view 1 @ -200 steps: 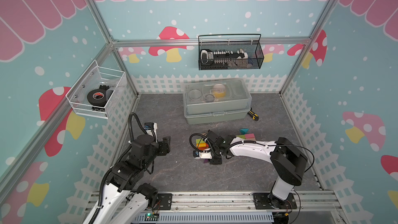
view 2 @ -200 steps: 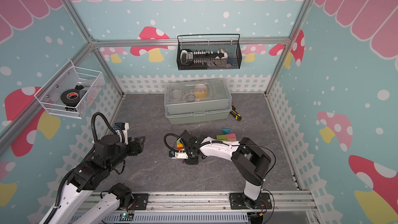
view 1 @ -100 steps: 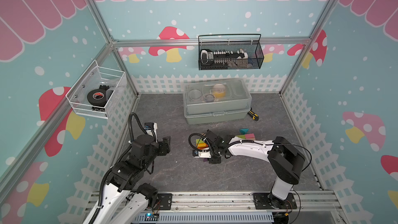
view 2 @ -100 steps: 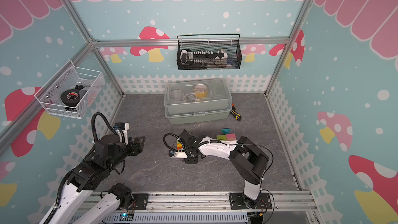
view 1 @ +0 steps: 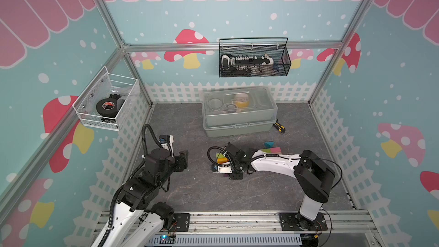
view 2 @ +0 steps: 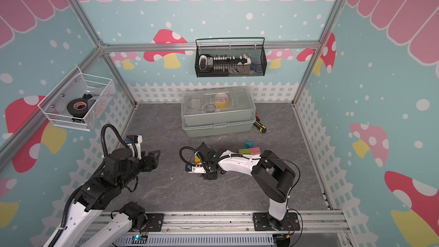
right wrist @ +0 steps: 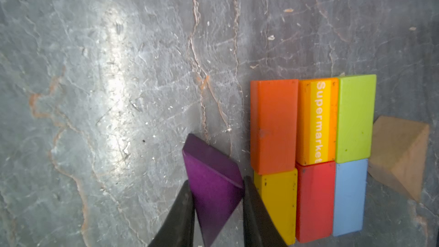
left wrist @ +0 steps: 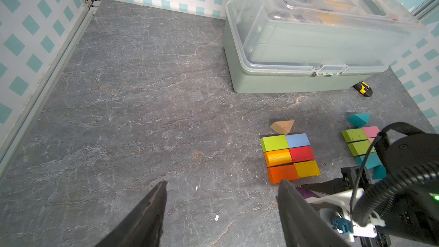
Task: Assemble a piece of candy with building blocks
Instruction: Assemble the building block at the center of the board.
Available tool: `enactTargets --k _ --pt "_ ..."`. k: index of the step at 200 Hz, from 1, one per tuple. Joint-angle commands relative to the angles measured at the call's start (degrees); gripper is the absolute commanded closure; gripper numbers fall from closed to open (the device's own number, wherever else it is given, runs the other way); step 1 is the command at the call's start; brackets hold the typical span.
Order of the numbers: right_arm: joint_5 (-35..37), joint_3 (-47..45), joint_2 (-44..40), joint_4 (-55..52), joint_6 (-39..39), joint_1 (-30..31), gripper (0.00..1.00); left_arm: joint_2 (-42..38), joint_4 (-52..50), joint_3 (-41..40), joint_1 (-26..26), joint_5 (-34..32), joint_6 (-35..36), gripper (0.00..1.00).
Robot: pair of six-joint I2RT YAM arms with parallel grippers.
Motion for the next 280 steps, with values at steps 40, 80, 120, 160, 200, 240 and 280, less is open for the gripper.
enactTargets --k 40,80,120,160,200,240,280 --pt "0.49 0.42 0.29 0.42 1.3 -0.56 0.76 -0.42 0.0 -0.43 0.37 0.23 0.26 0.27" --pt "0.61 -0.02 -0.06 0.7 1.65 -0.53 0.71 -0.42 -0.01 -0.43 0.35 0.2 0.27 0.27" --pt "0.99 -0.64 -0.41 1.32 2.0 -0.58 0.66 -0.41 -0.04 -0.44 0.39 0.2 0.3 0.27" --pt "1.11 -0.9 -0.41 1.74 2.14 -0.68 0.63 -0.49 -0.01 -0.44 0.39 0.2 0.32 0.27" --pt "1.18 -0.99 -0.85 1.88 2.44 -0.63 0.63 -0.37 -0.05 -0.49 0.33 0.23 0.32 0.27" --pt "0.12 -1.17 -0.86 1.95 2.02 -0.59 0.62 -0.43 0.0 -0.52 0.38 0.23 0.34 0.27" --pt "-0.27 -0.91 -0.63 2.38 1.48 -0.52 0.57 -0.42 0.0 -0.52 0.3 0.2 0.4 0.27"
